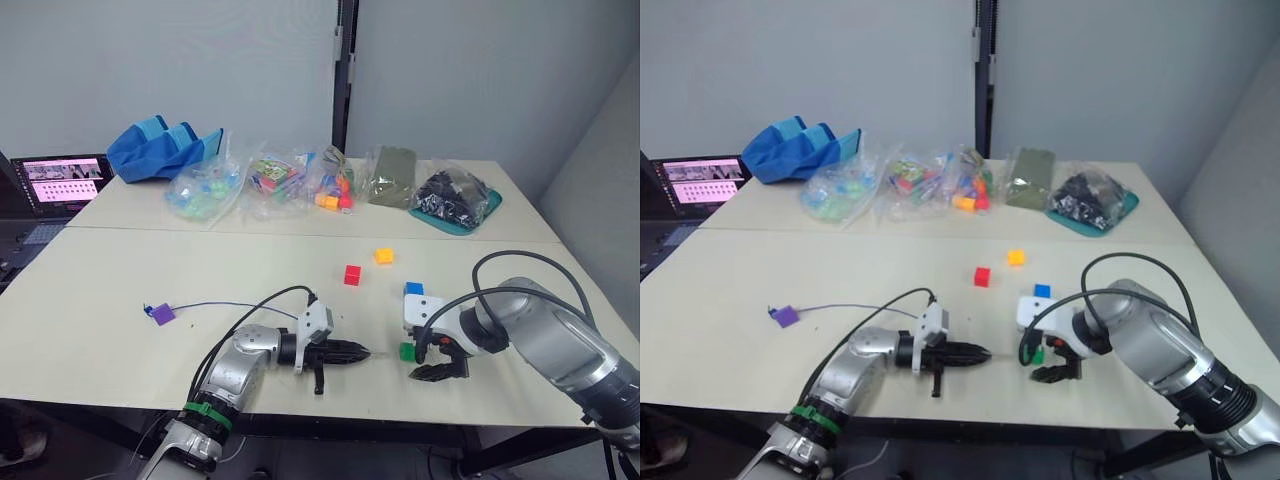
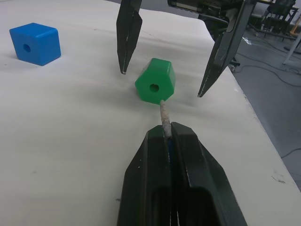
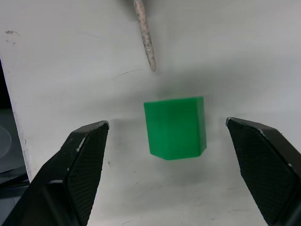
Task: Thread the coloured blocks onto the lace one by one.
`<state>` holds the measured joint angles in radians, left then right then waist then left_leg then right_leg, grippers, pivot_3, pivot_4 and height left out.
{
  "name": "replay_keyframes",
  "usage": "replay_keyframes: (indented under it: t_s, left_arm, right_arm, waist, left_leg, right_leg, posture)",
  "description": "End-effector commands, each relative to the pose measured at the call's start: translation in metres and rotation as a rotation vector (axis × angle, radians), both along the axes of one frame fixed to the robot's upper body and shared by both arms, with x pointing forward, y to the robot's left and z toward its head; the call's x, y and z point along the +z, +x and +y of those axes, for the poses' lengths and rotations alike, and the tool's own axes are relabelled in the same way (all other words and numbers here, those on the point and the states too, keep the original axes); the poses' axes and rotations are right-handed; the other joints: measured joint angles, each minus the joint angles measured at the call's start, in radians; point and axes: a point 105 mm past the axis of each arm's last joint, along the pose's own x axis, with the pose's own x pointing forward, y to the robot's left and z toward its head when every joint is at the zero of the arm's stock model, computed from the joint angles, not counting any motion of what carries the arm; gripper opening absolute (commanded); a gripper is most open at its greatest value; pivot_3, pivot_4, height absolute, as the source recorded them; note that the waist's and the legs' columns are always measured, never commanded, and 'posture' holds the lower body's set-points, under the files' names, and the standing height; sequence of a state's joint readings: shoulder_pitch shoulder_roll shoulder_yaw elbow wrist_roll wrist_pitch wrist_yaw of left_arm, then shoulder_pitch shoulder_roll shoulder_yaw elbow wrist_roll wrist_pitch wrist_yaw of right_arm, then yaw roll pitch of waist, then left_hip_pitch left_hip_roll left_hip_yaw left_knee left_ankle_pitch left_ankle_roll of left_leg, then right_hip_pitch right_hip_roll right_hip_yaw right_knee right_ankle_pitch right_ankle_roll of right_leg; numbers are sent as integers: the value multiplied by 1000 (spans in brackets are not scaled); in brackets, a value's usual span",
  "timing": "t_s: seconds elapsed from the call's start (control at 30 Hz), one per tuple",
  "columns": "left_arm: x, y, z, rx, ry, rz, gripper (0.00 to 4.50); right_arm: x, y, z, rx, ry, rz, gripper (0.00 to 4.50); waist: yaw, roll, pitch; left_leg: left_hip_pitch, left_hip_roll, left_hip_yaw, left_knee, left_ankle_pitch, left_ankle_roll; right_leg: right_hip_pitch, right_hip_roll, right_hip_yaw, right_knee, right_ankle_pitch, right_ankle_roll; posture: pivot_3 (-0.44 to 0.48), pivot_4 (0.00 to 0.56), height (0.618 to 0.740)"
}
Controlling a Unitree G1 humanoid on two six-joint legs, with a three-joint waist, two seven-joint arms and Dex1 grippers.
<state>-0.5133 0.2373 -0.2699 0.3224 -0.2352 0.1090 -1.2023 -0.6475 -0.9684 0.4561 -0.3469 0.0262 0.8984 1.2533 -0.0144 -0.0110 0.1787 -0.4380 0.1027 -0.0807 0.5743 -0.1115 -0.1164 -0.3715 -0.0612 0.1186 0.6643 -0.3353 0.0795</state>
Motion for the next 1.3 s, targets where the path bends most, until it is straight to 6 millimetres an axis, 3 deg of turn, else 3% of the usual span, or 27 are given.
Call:
replay_keyframes:
  t_s: [0.03,0.3,0.33,0.57,0.6,1.1,1.3]
  left_arm:
    - [8,-1,-5,-27,-9,-38,0]
    - [8,0,-4,-24,-9,-42,0]
    - [8,0,-4,-23,-9,-43,0]
    - [12,2,-7,-17,-26,-75,0]
    - [12,2,-7,-15,-25,-77,0]
    - [6,12,-14,20,-5,-93,0]
    - [3,3,-25,-46,-4,-89,0]
  right_arm:
    - [9,3,0,5,10,-54,4287]
    - [4,7,3,-1,17,-57,4287]
    - [4,7,3,-1,17,-56,3772]
    - [-2,6,1,-9,15,-41,1396]
    - [-2,5,1,-8,15,-40,1225]
    - [-7,2,2,9,20,-27,1225]
    - [-7,2,4,11,26,-27,1225]
  waist:
    - [0,0,0]
    - [0,0,0]
    - [0,0,0]
    - [0,0,0]
    - [0,0,0]
    - [0,0,0]
    - [0,0,0]
  left_leg:
    - [0,0,0,0,0,0]
    - [0,0,0,0,0,0]
    - [0,0,0,0,0,0]
    - [0,0,0,0,0,0]
    - [0,0,0,0,0,0]
    - [0,0,0,0,0,0]
    - [0,0,0,1,0,0]
  right_leg:
    - [0,0,0,0,0,0]
    - [0,0,0,0,0,0]
    - [0,0,0,0,0,0]
    - [0,0,0,0,0,0]
    - [0,0,0,0,0,0]
    - [0,0,0,0,0,0]
    - [1,0,0,0,0,0]
  posture:
    - [0,150,740]
    - [0,150,740]
    - [0,150,740]
    - [0,150,740]
    - [0,150,740]
    - [0,150,740]
    - [0,150,740]
